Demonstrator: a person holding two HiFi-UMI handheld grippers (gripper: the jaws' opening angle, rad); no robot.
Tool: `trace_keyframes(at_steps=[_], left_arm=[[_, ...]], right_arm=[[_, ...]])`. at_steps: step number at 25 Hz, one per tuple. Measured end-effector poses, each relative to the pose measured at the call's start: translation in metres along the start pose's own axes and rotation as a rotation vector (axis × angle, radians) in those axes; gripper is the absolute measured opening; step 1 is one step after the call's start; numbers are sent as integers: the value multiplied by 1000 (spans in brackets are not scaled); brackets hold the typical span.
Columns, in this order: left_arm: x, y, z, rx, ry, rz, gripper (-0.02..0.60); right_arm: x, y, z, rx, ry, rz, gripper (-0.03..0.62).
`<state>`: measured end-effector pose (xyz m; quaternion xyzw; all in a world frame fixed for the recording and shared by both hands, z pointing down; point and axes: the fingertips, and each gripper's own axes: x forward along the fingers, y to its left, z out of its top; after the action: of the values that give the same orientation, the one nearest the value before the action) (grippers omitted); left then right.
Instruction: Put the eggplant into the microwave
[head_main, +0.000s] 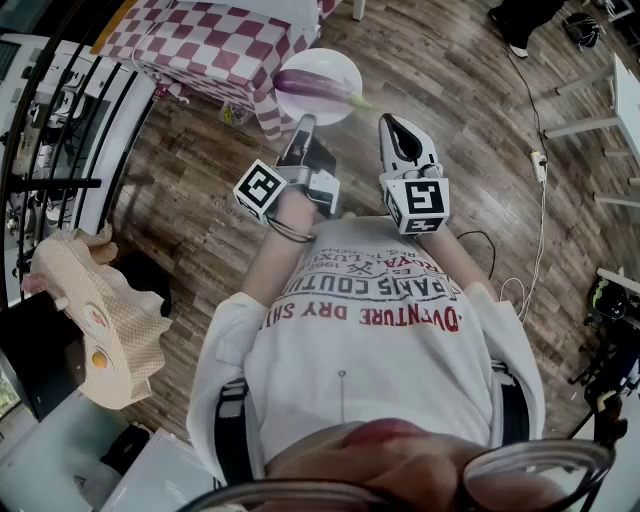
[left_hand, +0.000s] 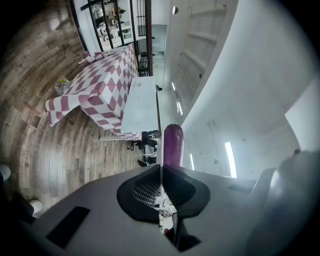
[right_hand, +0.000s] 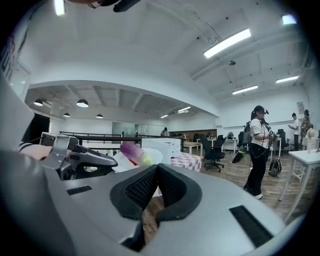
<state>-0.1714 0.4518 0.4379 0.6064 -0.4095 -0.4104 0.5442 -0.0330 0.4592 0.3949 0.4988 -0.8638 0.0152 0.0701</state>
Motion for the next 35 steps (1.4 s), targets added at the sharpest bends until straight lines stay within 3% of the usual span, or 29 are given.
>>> trace_keyframes(at_steps=[10,19,22,26,35], left_arm=[[4,1,-4,-24,20,1,35],[17,11,-16,-39,57,7,35],[33,10,-25,-72,66,4,35],[61,17,-36,-56,57,22,35],[161,17,-86,-45,-25,15,35]], right_arm=[[2,-1,-6,6,19,-11,21],[2,-21,-24,33,75,-79,21],[5,-41,-29,42,89,-99,21],[18,-77,-35,55,96,-106,21],[58,-194,-25,40,67,-10,21]])
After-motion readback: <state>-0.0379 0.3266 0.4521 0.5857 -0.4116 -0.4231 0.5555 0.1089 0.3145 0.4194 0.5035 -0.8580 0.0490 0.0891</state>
